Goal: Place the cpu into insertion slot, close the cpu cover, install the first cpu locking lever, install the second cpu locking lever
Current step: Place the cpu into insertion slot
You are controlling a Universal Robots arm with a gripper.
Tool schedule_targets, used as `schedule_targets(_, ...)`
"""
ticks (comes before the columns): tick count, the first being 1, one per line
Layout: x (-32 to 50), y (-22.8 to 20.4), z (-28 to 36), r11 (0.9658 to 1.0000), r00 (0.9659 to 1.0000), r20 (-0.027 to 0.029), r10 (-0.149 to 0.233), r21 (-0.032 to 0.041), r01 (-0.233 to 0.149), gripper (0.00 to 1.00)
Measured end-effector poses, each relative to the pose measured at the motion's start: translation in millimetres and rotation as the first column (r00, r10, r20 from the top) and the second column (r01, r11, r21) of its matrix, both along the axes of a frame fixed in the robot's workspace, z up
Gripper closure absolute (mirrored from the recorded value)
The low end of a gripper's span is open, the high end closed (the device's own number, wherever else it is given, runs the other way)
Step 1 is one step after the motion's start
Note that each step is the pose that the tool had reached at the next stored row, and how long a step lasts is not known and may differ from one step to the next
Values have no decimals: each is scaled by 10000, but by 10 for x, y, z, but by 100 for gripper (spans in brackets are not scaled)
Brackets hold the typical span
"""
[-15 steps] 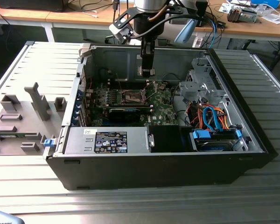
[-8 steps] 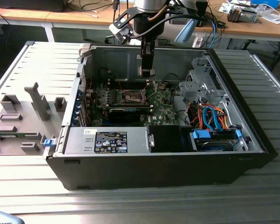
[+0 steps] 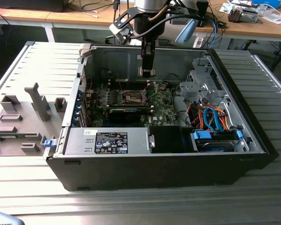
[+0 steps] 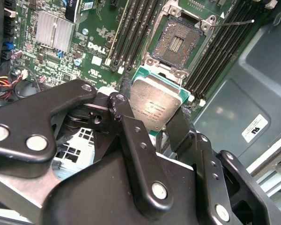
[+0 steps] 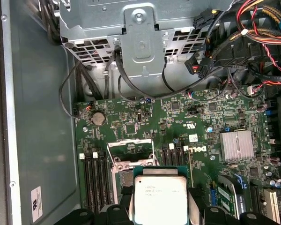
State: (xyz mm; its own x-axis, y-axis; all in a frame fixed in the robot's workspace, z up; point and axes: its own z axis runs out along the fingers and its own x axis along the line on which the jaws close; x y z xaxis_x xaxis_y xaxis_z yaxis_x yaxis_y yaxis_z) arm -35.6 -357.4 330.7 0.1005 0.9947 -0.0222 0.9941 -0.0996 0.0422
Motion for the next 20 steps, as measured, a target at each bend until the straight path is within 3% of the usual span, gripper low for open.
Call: schedule_targets(20, 0, 0, 0, 9994, 9994, 0, -351, 0, 351, 46)
